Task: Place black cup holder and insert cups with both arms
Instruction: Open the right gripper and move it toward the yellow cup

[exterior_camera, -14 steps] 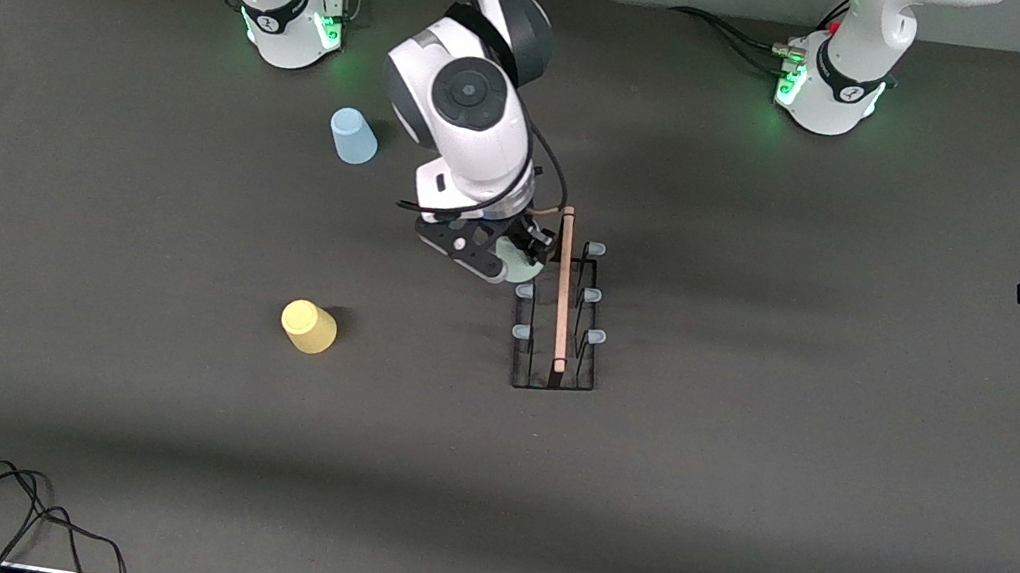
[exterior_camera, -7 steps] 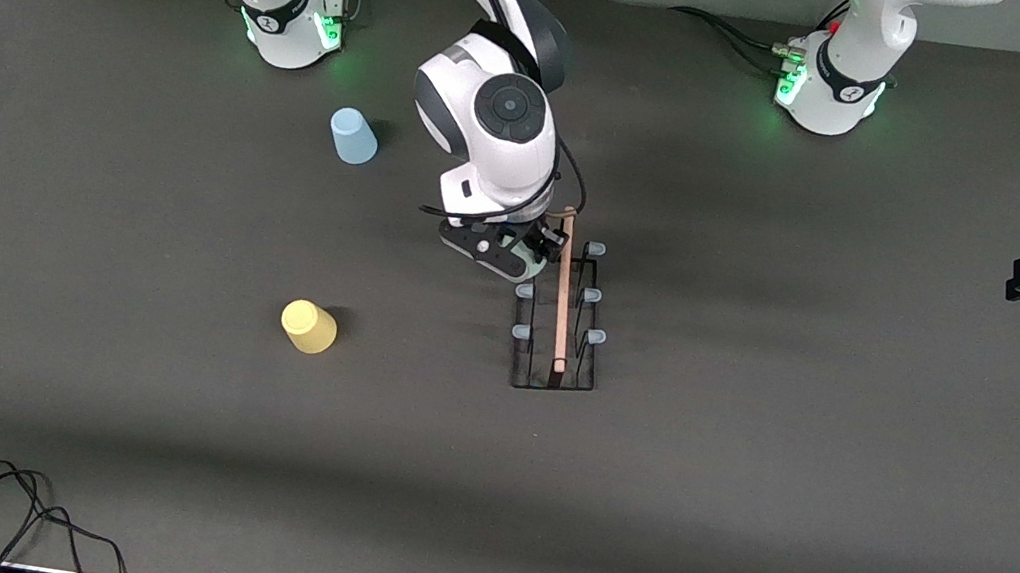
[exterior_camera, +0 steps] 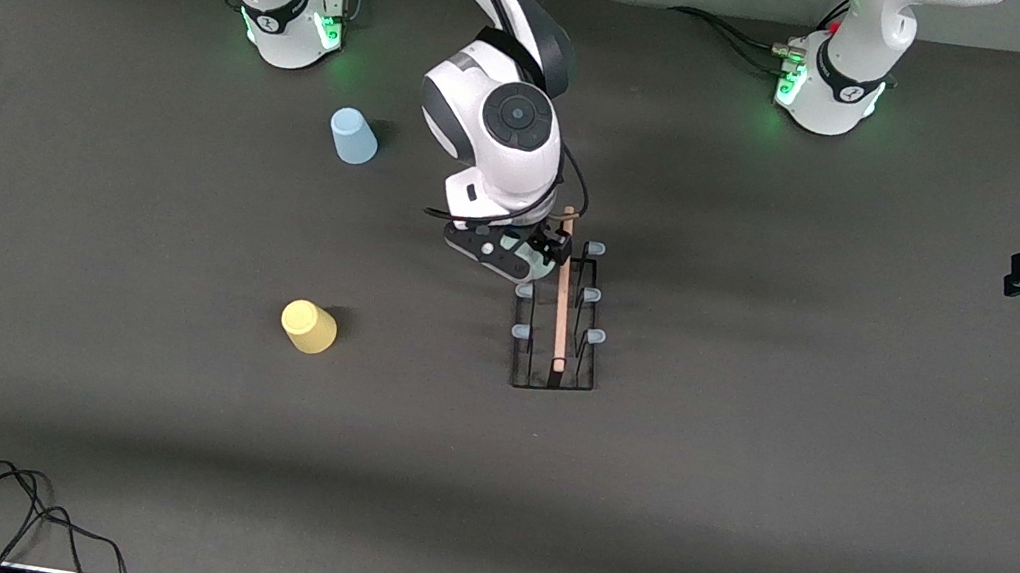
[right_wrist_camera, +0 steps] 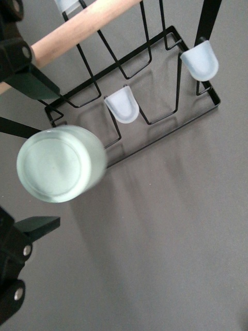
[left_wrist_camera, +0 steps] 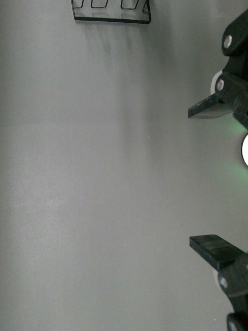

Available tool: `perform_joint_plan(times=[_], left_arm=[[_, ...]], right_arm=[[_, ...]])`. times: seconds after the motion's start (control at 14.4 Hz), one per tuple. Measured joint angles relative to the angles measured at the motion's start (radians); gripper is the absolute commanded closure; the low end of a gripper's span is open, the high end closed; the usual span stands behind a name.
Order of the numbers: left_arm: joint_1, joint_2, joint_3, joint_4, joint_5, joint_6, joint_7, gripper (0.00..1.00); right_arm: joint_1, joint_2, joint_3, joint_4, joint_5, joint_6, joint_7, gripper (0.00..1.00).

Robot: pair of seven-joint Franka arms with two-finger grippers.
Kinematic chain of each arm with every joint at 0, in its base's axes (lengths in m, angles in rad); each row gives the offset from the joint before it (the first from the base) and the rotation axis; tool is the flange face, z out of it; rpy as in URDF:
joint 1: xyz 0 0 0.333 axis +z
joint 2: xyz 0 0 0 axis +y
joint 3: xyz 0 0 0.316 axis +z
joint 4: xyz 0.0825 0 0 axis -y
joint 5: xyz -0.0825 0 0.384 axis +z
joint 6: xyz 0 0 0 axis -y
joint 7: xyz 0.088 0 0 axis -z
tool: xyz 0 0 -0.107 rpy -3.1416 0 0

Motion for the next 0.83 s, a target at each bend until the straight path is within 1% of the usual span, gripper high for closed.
perform_joint_plan(times=[0.21,0.35,0.56,0.7,0.83], left_arm=[[0.0,0.0,0.0,-0.001,0.0,-0.006,-0.011,0.0],[0.0,0.0,0.0,-0.003,0.0,-0.018,-0.014,0.0],[0.0,0.0,-0.001,-0.008,0.0,-0.027,-0.015,0.0],[0.0,0.0,-0.001,-0.009,0.0,-0.027,-0.015,0.0],[0.0,0.0,-0.001,-0.009,0.0,-0.027,-0.015,0.0]], right_arm=[[-0.006,-0.013,-0.023,0.014,-0.006,-0.01,-0.01,0.0],[-0.029,-0.049,-0.049,0.029,-0.007,-0.076,-0.087,0.0],[-0.128,-0.127,-0.062,0.035,-0.007,-0.188,-0.276,0.0],[-0.211,-0.153,-0.065,0.035,-0.007,-0.208,-0.4,0.0],[-0.286,-0.153,-0.067,0.032,-0.006,-0.209,-0.528,0.0]])
